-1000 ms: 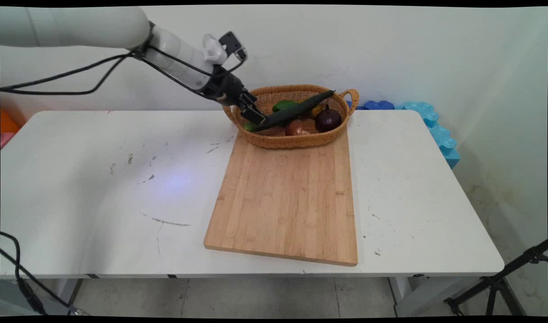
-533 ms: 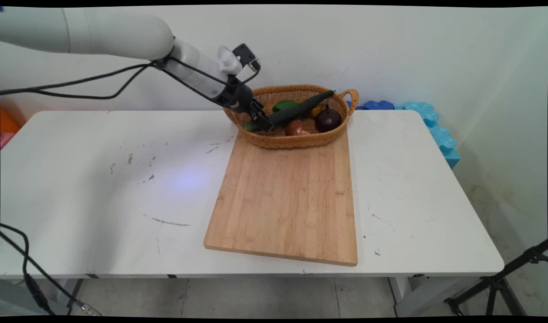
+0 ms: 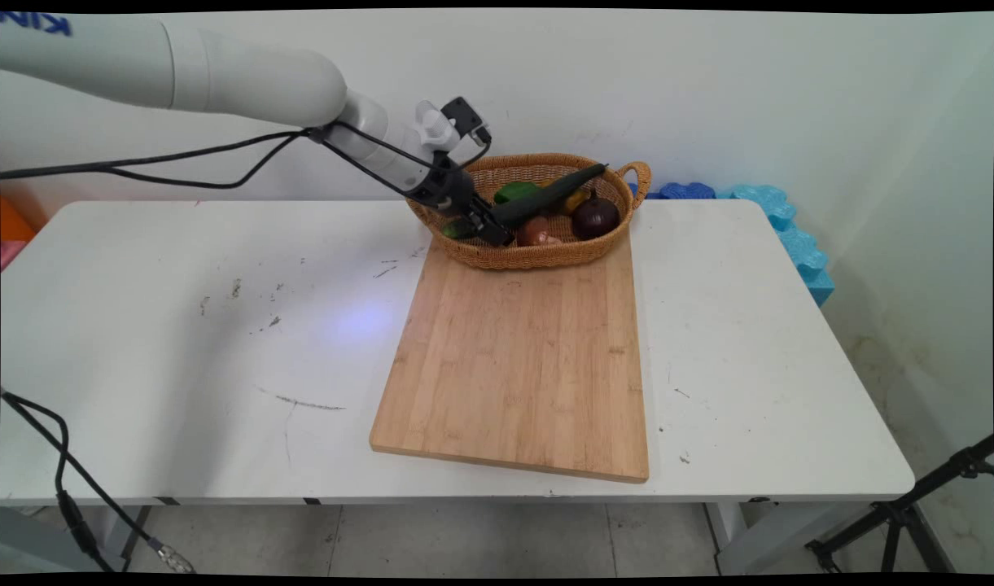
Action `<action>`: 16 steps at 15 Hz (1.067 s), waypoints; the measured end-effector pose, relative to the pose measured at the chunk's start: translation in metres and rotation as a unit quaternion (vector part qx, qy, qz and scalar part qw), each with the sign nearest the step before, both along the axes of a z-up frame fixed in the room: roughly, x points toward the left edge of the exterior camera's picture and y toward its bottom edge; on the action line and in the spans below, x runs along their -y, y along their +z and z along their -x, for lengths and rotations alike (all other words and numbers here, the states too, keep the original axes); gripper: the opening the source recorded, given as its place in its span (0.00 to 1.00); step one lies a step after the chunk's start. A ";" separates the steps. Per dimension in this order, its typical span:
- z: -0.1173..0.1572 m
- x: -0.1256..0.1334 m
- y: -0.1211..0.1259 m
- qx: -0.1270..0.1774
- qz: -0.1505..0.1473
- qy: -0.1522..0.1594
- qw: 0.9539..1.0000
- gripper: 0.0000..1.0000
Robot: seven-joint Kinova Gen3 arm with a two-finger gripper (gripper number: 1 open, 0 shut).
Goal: Pick up the cucumber from the vegetable basket, then place the picked object on the cutting board
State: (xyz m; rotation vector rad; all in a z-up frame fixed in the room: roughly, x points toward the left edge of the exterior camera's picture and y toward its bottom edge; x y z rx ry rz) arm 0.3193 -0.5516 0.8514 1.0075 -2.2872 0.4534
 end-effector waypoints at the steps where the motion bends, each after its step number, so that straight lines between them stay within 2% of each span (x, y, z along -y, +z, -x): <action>1: 0.001 0.001 -0.002 0.001 0.000 0.001 1.000 0.00; 8: 0.006 0.005 -0.004 -0.002 0.009 0.003 1.000 0.00; 16: -0.012 -0.019 0.026 -0.013 0.031 0.005 0.999 0.00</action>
